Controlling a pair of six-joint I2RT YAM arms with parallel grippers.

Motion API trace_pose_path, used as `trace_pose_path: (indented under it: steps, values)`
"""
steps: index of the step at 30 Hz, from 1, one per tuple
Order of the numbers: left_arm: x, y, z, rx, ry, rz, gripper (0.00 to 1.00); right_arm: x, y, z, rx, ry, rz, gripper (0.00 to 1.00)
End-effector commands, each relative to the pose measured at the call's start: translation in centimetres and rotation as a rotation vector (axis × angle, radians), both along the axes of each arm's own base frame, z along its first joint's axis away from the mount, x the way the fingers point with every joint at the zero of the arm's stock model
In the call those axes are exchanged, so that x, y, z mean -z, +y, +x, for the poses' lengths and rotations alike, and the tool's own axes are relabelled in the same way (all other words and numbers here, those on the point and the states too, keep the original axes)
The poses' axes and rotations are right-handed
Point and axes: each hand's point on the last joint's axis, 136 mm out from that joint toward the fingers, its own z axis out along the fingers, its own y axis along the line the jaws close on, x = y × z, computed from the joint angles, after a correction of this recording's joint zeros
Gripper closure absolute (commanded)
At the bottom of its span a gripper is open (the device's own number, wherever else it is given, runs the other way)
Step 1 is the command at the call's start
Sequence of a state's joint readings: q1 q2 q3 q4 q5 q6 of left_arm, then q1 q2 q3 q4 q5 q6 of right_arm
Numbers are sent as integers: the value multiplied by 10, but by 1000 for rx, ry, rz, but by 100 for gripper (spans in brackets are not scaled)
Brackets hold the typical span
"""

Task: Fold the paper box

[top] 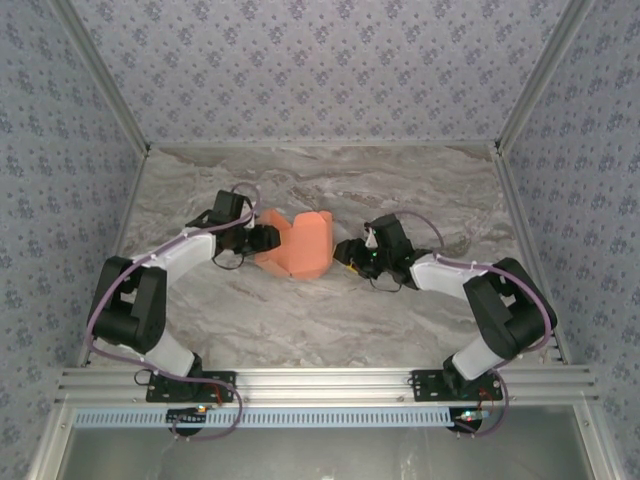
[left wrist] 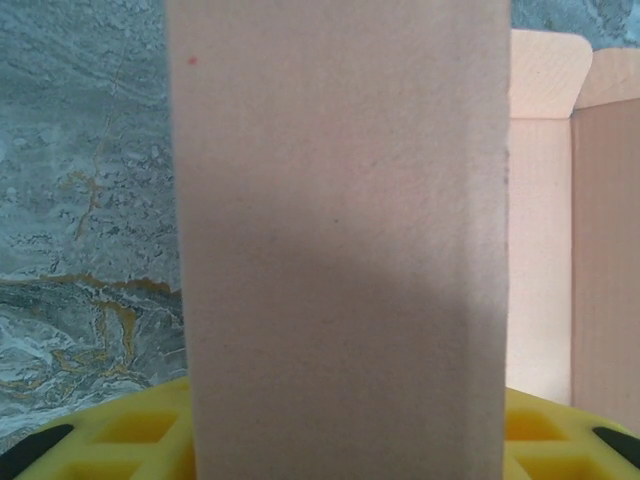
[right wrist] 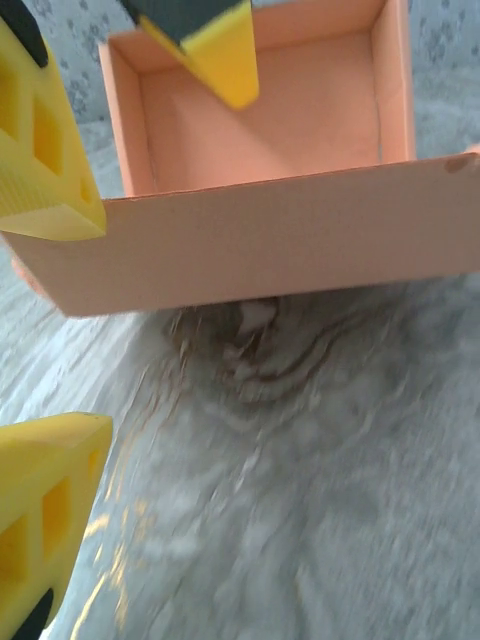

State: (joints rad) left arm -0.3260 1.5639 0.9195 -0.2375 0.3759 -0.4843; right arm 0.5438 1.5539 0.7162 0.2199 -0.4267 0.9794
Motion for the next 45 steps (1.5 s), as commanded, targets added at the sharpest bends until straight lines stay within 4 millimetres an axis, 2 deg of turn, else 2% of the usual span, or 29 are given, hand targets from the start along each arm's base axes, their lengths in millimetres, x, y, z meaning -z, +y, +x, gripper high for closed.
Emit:
trace_pose_path:
  steps: [1, 5, 9, 12, 18, 21, 30, 35, 37, 39, 41, 43, 45]
  values:
    - [-18, -10, -3, 22, -32, -79, 52, -20, 13, 9, -28, -29, 25, 49]
    - [-18, -10, -5, 22, -31, -85, 52, -6, 13, 15, -45, -10, -24, 49]
    - [-17, -9, -7, 16, -31, -82, 52, -4, 21, 18, -92, -12, -19, 47]
    - [-13, -5, -7, 5, -23, -55, 52, -12, 17, 19, -85, -35, -12, 46]
    - [-9, -3, -9, 1, -22, 3, 53, -38, -16, 19, -23, -89, -33, 46]
    - [-8, -4, -9, 1, -20, 4, 53, -46, -18, 18, -32, -103, -43, 46]
    - [-6, -7, -11, -2, -14, -15, 53, -7, -11, 21, -31, -1, -116, 46]
    - [-7, -8, -11, 0, -15, -19, 53, -7, 5, 23, -80, -4, -80, 47]
    - [-8, -9, -11, 0, -16, -28, 52, -8, 16, 22, -116, -5, -62, 54]
    - [-8, -10, -10, -4, -15, -40, 50, -6, 22, 24, -142, -9, -66, 72]
    - [-10, -12, -9, -9, -18, -52, 48, -4, 21, 27, -154, -13, -99, 79]
    - [-16, -13, -9, -13, -32, -72, 40, -4, 13, 28, -176, -35, -180, 88]
    - [-25, -13, -9, -18, -52, -85, 28, -12, 2, 31, -215, -93, -284, 97]
